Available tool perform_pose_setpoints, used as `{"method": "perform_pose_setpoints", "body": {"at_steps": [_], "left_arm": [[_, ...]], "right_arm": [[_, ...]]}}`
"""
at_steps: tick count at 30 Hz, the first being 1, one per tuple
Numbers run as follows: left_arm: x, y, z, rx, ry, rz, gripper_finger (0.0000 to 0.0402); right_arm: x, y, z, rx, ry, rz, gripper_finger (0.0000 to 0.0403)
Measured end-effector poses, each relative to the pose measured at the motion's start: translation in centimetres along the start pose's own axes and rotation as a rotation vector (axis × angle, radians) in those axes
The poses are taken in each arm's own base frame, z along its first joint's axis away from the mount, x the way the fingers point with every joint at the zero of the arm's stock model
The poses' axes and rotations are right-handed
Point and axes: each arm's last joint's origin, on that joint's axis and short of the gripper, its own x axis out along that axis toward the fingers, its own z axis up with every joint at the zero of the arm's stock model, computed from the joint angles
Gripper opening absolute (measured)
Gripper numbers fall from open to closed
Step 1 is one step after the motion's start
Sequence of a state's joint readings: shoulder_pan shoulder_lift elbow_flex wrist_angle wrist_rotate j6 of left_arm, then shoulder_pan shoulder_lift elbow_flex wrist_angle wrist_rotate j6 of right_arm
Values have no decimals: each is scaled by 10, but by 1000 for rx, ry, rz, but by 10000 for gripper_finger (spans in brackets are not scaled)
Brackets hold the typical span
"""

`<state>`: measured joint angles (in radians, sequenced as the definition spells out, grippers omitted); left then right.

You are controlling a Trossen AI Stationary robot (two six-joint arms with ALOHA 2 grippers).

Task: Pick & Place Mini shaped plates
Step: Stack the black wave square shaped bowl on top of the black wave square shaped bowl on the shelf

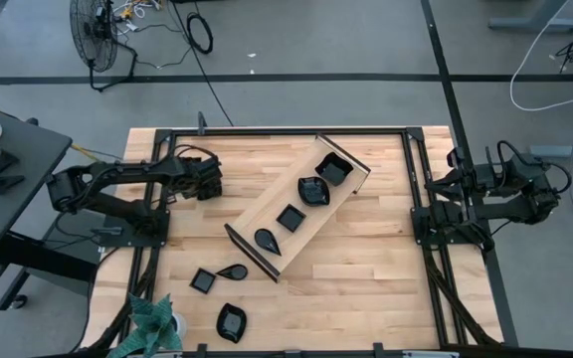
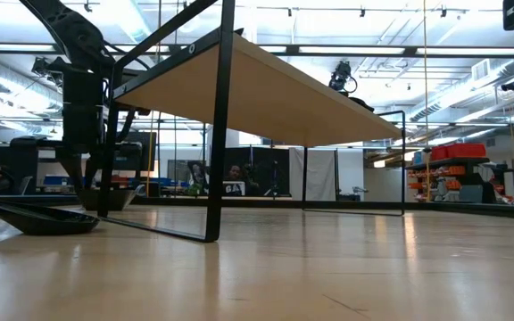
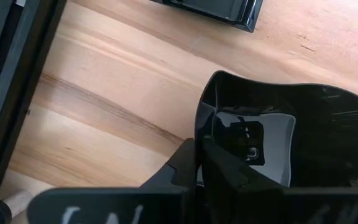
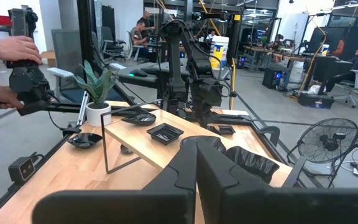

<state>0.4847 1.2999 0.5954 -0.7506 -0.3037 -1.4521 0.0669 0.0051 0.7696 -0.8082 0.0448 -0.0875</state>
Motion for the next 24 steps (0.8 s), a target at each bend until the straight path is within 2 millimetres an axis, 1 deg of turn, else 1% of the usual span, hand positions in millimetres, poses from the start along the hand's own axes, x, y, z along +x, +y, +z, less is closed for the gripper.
{"method": "perform_pose_setpoints", "body": {"at_steps": [7, 11, 17, 24], "left_arm": [[-2, -1, -4, 22, 0, -9, 13], [-9, -7, -6, 62, 10, -38, 5], [-33, -24, 0, 106, -36, -83, 3], [-73, -42, 17, 179, -141, -113, 2]], "right_arm": [[0, 0, 0, 0, 0, 0, 10], [0, 0, 0, 0, 0, 0, 10], [0, 0, 0, 0, 0, 0, 10], [0, 0, 0, 0, 0, 0, 10]]}}
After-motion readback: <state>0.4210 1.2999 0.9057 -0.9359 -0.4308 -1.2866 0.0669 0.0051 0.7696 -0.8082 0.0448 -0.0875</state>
